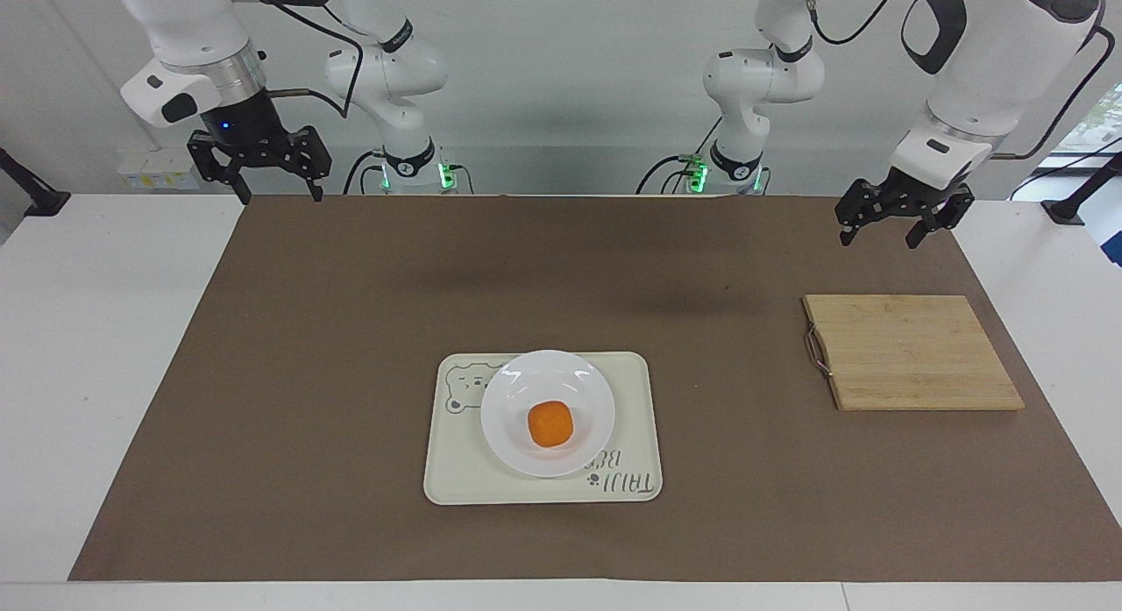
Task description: Place orange and plate with both arms
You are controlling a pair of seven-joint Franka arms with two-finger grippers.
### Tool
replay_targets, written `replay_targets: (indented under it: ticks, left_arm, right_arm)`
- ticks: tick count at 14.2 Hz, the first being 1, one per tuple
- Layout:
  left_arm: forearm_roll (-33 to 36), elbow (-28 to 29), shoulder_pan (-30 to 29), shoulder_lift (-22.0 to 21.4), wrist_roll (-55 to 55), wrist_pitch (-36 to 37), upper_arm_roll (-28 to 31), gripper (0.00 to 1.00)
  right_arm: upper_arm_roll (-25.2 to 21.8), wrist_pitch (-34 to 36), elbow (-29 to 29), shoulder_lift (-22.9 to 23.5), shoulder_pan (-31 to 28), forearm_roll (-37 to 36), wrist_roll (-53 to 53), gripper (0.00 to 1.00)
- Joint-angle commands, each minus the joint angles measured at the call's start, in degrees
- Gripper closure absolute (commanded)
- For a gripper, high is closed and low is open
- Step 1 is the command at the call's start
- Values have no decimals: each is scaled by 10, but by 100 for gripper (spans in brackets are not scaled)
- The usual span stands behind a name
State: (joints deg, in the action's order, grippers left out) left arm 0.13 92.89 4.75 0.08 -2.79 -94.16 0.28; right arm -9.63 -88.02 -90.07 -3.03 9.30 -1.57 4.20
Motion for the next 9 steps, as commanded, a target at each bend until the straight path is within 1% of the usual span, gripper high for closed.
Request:
replay_targets:
  ticks: [1, 9]
  left_arm:
    - [7, -7, -7, -3, -5, 12, -5, 0]
    - [7, -7, -7, -3, -5, 12, -5, 0]
  right_arm:
    - [2, 0, -8, -9, -6, -10, 14, 0]
    - [0, 0, -12, -13, -6, -8, 14, 0]
